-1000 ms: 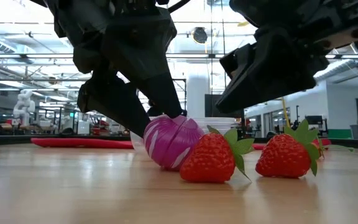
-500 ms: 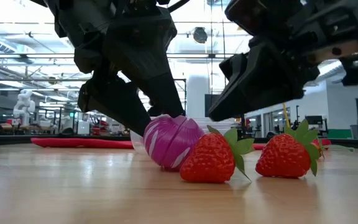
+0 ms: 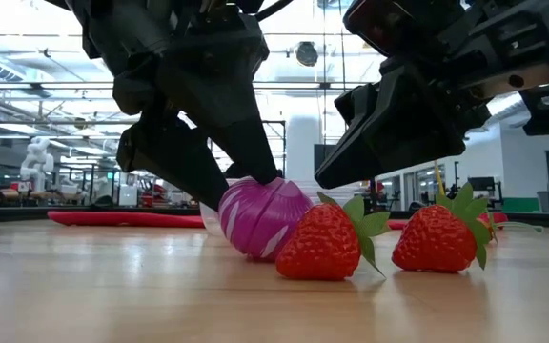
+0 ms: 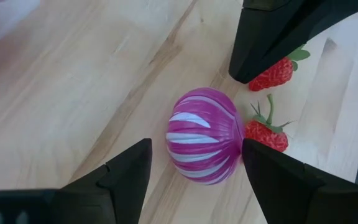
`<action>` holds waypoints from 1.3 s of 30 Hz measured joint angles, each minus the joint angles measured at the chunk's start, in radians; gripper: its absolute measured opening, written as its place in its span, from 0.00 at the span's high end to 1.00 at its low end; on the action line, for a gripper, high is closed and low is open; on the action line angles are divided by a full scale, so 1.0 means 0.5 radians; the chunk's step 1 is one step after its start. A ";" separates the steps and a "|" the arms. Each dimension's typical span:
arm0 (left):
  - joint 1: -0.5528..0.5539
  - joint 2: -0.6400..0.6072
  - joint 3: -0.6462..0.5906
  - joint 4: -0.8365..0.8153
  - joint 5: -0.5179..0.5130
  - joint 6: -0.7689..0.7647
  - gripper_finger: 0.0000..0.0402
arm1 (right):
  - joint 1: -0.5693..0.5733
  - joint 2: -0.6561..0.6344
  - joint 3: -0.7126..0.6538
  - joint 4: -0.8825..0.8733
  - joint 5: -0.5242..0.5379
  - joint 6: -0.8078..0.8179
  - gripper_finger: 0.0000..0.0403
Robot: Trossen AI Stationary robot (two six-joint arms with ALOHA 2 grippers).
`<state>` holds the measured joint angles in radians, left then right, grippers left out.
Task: Pick and placing Produce into tupperware
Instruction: Put the red onion in the transparent bin
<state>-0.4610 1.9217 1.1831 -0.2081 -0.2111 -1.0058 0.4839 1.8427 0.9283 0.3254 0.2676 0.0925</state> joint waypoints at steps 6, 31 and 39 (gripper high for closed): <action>-0.001 0.000 0.000 0.001 0.000 -0.001 0.37 | 0.000 0.000 0.000 0.003 0.002 0.009 1.00; -0.002 0.000 0.000 0.019 0.001 -0.005 0.37 | -0.014 0.139 0.000 0.128 -0.011 0.065 1.00; -0.003 0.000 0.000 0.012 0.108 -0.018 0.37 | -0.015 0.139 0.000 0.127 -0.012 0.062 1.00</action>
<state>-0.4625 1.9217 1.1831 -0.2020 -0.1570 -1.0147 0.4765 1.9121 0.9283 0.3887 0.2614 0.1237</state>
